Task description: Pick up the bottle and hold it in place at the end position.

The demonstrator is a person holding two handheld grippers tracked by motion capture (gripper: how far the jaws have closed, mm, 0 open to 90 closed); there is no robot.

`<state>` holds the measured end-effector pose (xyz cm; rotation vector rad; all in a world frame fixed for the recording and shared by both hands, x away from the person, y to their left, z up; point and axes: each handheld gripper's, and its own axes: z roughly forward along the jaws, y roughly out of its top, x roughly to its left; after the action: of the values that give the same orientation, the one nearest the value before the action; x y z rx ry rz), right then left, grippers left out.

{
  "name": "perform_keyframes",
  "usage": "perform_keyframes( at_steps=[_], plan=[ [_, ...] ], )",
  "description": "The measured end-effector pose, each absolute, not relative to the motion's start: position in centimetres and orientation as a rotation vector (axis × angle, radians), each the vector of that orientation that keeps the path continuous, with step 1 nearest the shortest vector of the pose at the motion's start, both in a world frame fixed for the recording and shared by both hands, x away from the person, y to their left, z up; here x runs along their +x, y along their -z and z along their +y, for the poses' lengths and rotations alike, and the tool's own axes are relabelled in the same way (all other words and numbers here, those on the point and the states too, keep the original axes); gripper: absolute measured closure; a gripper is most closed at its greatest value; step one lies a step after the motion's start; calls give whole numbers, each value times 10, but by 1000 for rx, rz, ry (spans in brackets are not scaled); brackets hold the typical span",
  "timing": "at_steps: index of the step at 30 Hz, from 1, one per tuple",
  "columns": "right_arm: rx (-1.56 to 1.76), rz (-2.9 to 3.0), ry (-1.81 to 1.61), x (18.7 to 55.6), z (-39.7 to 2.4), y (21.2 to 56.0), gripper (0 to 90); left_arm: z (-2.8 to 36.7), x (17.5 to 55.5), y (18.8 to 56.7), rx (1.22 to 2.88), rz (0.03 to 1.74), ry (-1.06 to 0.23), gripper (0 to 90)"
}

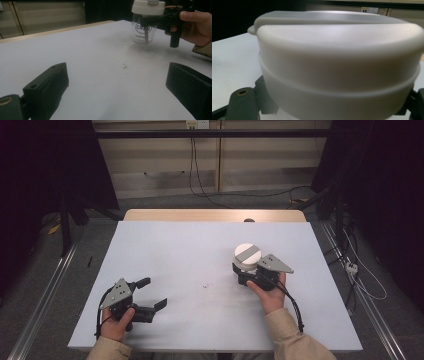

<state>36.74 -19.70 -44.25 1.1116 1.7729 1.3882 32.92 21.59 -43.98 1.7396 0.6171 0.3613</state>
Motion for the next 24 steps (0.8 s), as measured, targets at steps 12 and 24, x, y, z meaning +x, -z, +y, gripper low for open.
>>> perform_keyframes(
  at_steps=[12,24],
  plan=[
    [1109,1781,-1402,373,-190,442,184,216,330,440,1737,619,-364,40],
    [1074,1803,-1410,374,-186,440,184,216,330,438,1717,644,-381,40]
  ],
)
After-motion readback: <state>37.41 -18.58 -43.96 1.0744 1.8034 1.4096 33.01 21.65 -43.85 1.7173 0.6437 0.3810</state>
